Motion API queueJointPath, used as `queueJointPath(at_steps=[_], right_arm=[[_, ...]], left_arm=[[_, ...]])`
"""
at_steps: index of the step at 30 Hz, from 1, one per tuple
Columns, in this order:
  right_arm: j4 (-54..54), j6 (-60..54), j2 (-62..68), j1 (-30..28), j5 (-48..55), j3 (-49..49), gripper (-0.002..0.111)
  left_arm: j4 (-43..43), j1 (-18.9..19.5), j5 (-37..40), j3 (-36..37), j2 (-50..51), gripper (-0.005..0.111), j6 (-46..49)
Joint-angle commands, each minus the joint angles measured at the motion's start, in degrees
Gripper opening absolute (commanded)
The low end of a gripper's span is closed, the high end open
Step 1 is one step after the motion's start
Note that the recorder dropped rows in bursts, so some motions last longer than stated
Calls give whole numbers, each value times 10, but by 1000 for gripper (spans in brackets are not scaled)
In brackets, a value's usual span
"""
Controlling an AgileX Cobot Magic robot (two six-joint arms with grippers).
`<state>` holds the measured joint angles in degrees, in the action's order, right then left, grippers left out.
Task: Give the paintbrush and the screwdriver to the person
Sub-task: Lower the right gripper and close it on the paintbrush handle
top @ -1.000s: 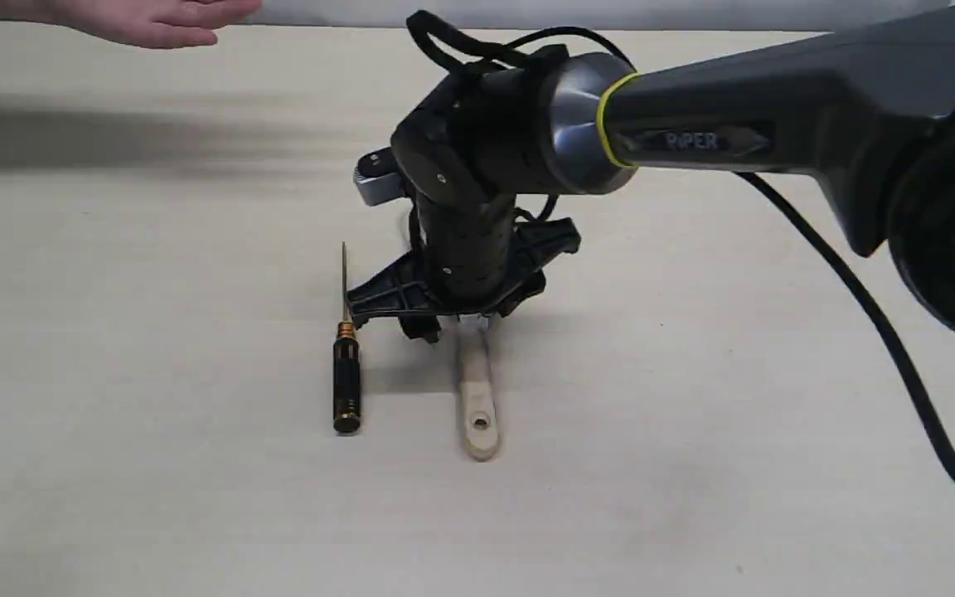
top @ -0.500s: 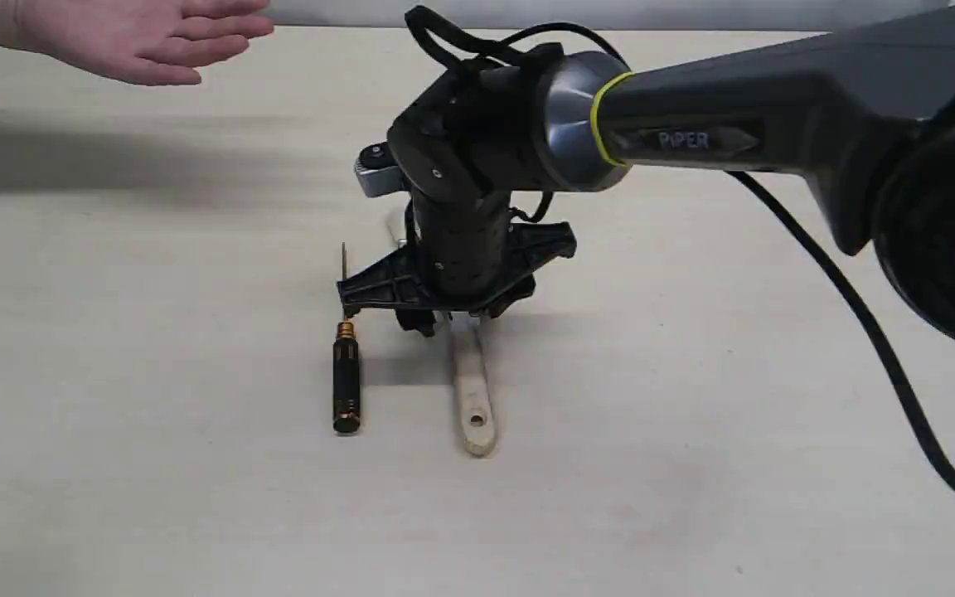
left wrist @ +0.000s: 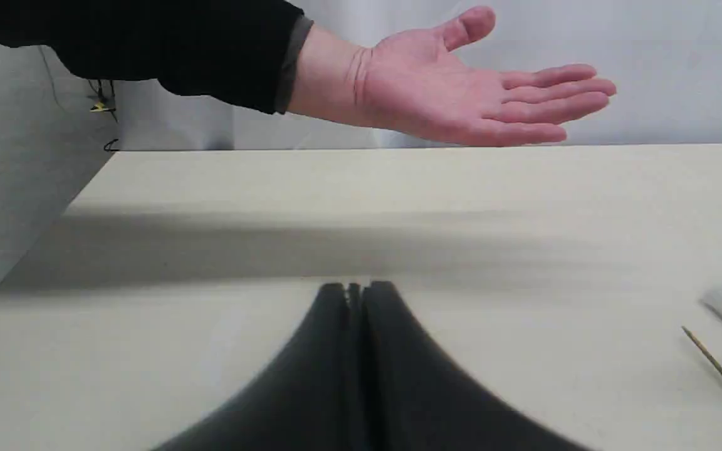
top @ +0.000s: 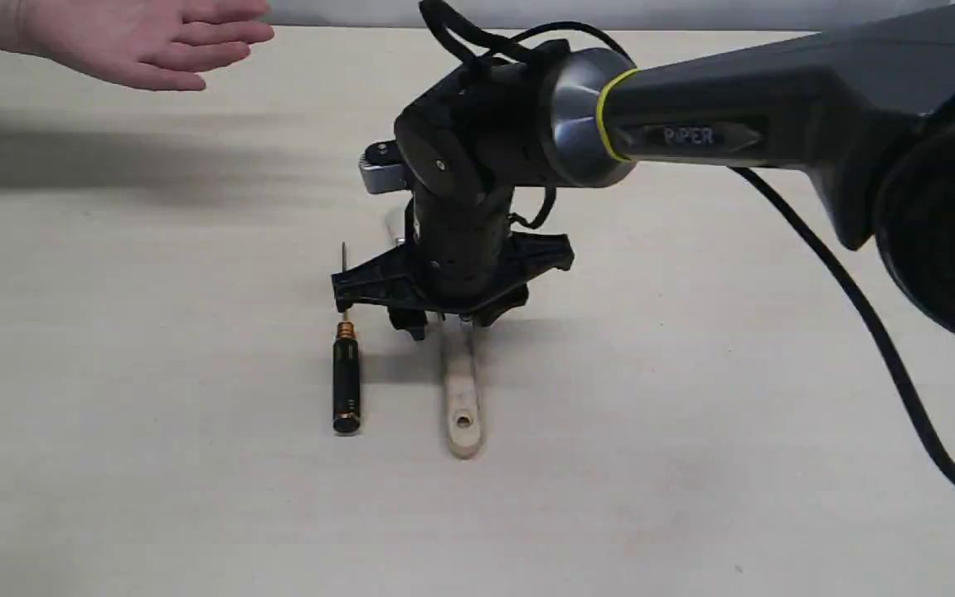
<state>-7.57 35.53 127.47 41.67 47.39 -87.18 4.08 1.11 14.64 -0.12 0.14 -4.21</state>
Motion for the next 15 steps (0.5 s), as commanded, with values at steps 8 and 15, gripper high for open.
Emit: queueJointPath(at_steps=[8, 15], right_arm=[[-10, -25, 30, 1, 6, 12, 4], [-15, -53, -11, 3, 8, 12, 4]], left_arm=[[-1, -5, -4, 1, -1, 0, -1], [-1, -5, -4, 1, -1, 0, -1]])
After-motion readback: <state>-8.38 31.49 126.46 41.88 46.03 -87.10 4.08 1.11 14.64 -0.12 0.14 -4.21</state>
